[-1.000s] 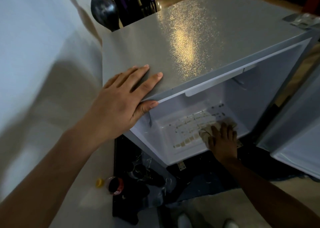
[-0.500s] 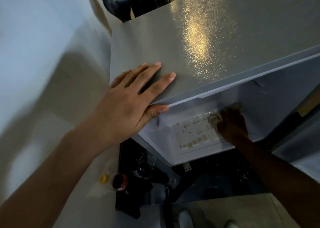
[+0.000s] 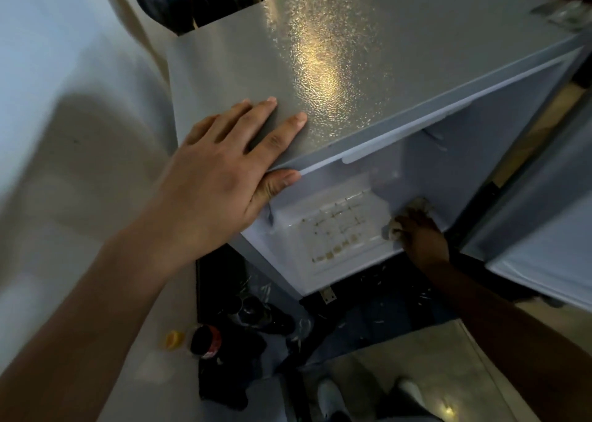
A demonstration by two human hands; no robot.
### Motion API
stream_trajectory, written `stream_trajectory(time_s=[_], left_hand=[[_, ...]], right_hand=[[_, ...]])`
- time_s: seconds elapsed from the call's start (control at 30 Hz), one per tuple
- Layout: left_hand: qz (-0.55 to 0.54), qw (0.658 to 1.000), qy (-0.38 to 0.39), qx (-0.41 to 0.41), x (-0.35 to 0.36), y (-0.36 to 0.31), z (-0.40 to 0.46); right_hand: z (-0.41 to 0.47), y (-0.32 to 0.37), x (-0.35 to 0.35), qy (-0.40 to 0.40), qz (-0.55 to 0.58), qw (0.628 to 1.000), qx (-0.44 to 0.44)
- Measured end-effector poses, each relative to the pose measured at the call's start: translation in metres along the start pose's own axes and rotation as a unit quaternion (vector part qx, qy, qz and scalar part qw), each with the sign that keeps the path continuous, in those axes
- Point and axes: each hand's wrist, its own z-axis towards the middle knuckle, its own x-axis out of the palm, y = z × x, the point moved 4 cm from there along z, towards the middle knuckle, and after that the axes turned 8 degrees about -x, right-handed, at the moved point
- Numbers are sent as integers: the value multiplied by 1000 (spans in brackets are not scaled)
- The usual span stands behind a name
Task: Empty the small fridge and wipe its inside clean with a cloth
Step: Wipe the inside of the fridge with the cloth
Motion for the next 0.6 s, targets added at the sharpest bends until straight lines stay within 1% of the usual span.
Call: stream_trajectory(time_s=[0.07,0.1,0.17,0.23,0.3,0.33,0.43,0.6], left_hand=[[-2,1000,-1,0,1,1,-3],[-6,1000,-3,2,0,1,-6],[-10,1000,-7,9,-1,-1,-11],[-6,999,-1,-33,5,2,-1],[-43,999,-4,-22,0,4,-3],[-57,998,1,-19,-1,6,-4],[-82,996,25,-23,-1,7,-2],[-99,994,32,-42,-5,6,-1]], right_hand=[[-3,-3,4,31,-5,999,7],[-4,0,8,47,-27,999,6],[0,8,14,39,-59,997,30],[38,16,24,85,-64,994,20],[48,21,20,85,-83,991,60],[53,23,18,70,-82,992,64],[71,24,17,33,-80,996,17],[98,35,24,92,-97,990,-49]])
